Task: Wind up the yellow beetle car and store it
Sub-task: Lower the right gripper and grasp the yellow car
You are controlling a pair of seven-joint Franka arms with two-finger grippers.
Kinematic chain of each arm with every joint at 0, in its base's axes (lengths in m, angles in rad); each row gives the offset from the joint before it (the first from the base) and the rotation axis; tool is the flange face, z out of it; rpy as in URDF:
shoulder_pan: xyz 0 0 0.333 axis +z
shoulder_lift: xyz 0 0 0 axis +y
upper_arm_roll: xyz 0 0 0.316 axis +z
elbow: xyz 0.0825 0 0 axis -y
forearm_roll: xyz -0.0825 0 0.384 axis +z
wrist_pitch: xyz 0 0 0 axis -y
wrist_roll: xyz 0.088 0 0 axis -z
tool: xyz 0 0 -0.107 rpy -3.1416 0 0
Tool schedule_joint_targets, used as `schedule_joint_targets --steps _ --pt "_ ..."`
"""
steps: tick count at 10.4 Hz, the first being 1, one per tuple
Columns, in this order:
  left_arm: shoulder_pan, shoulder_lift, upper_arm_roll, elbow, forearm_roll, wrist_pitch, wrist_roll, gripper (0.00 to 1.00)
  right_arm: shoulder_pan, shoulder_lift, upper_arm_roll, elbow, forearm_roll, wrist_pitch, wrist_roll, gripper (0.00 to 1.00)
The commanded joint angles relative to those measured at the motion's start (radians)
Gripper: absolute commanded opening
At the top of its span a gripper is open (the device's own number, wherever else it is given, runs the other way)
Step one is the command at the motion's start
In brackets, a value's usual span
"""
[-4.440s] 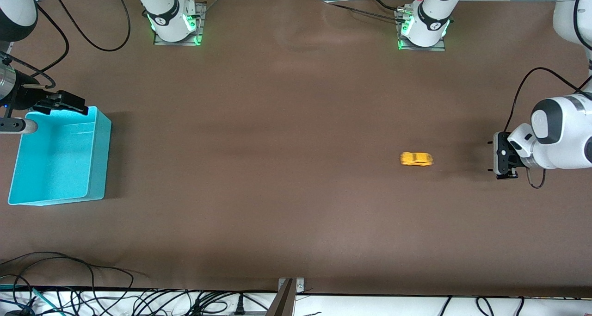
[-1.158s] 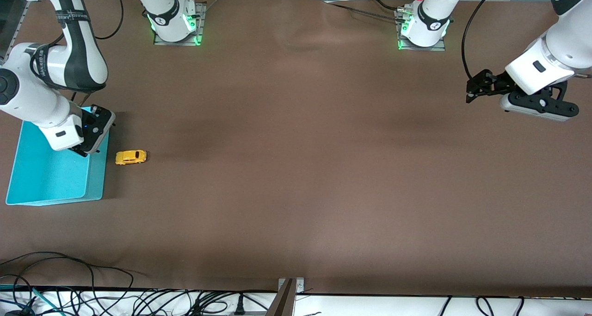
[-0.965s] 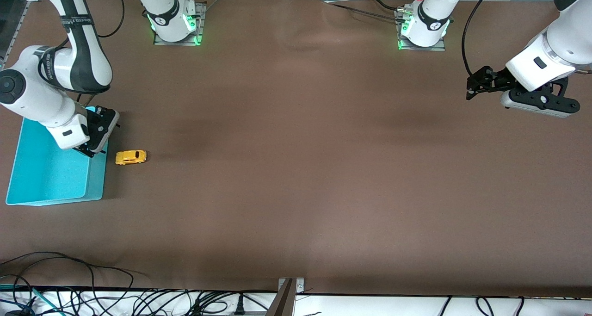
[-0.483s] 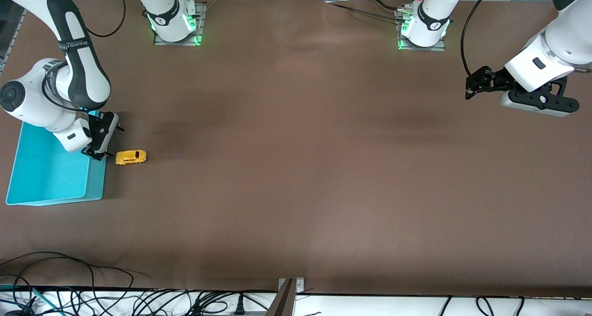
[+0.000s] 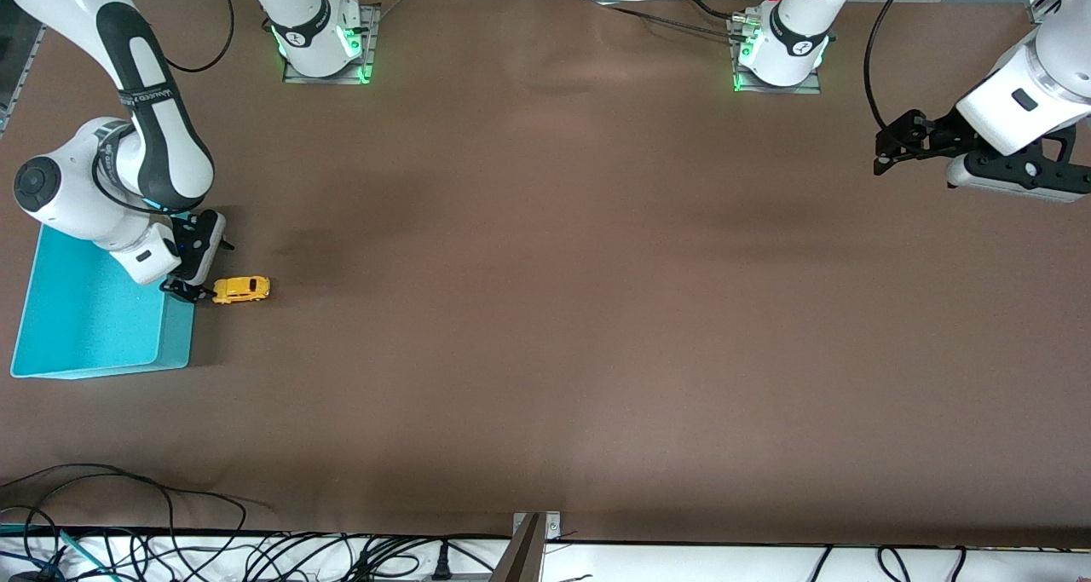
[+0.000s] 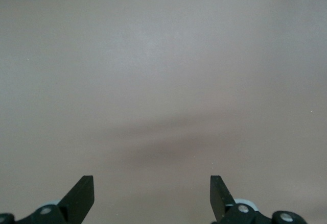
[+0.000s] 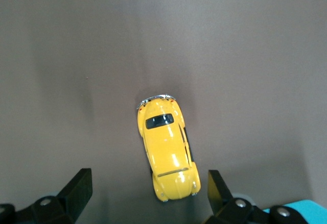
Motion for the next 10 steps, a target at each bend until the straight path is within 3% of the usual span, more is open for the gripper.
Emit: schedule_joint_targets --steps 1,7,10 --pt "0.002 0.009 -0.001 0.014 0.000 -0.013 -0.023 1.00 0.004 0.056 0.008 0.042 0.022 0.040 -0.046 1.00" --pt "-0.008 0.007 -0.008 0.025 0.001 -0.016 -0.124 1.00 0.004 0.124 0.012 0.079 0.031 0.050 -0.071 1.00" --pt "-0.008 0.009 -0.008 0.026 0.001 -0.015 -0.125 1.00 0.004 0.133 0.012 0.080 0.028 0.051 -0.072 0.57"
